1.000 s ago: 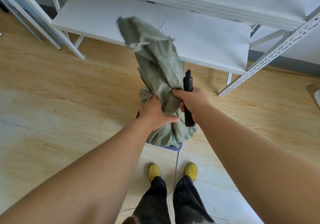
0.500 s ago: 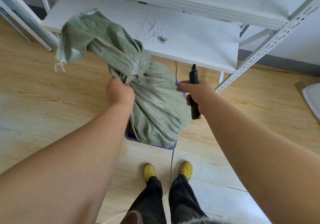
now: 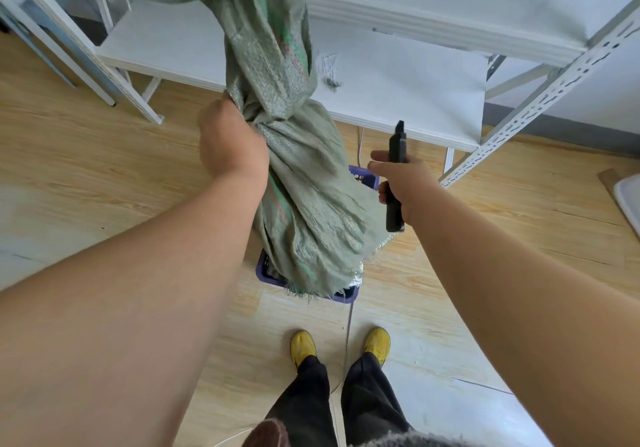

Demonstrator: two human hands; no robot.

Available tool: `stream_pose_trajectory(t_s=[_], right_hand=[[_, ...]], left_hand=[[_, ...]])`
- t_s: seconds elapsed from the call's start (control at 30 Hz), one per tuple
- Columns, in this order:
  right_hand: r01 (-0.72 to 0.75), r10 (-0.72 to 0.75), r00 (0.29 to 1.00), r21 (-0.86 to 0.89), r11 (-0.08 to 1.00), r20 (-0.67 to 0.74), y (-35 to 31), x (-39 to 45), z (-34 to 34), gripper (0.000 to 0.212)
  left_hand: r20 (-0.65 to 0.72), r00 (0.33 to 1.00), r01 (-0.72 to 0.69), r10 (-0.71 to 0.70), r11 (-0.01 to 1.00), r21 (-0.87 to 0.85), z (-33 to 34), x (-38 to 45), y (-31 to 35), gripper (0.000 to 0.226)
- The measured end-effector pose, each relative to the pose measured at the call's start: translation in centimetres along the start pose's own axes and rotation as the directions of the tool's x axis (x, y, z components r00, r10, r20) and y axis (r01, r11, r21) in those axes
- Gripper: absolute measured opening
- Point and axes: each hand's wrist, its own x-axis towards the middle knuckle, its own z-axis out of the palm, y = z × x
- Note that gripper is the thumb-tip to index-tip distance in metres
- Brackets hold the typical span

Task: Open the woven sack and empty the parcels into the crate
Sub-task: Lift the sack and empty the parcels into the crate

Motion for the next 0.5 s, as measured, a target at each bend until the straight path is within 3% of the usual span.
stream_pose_trajectory(t_s=[0.13,0.2,0.37,0.5], right_hand=[[-0.053,0.056,0.996,0.036,0.998,-0.073,0.4,0.7,-0.7,0.024],[-0.047,0.048,0.997,0.022,0.999,-0.068,0.8,0.9,-0.5,0.025],[0.117,-0.111,0.986,-0.045,0.992,0.127,1.0,-0.2,2.8,0.037],[0.256,-0.221,0.93,-0.086,0.963,0.293,0.4,-0.9,6.0,0.059]], left_hand=[[-0.078,0.997,0.007,-0.007,1.0,-0.002,-0.1,1.4,-0.5,0.016],[-0.052,0.998,-0.04,0.041,0.999,0.03,0.0,2.0,-0.3,0.014],[0.282,0.959,-0.017,0.018,1.0,-0.006,0.8,1.7,0.8,0.021],[0.472,0.874,0.26,-0.115,0.932,-0.254,1.1,1.4,2.0,0.038]])
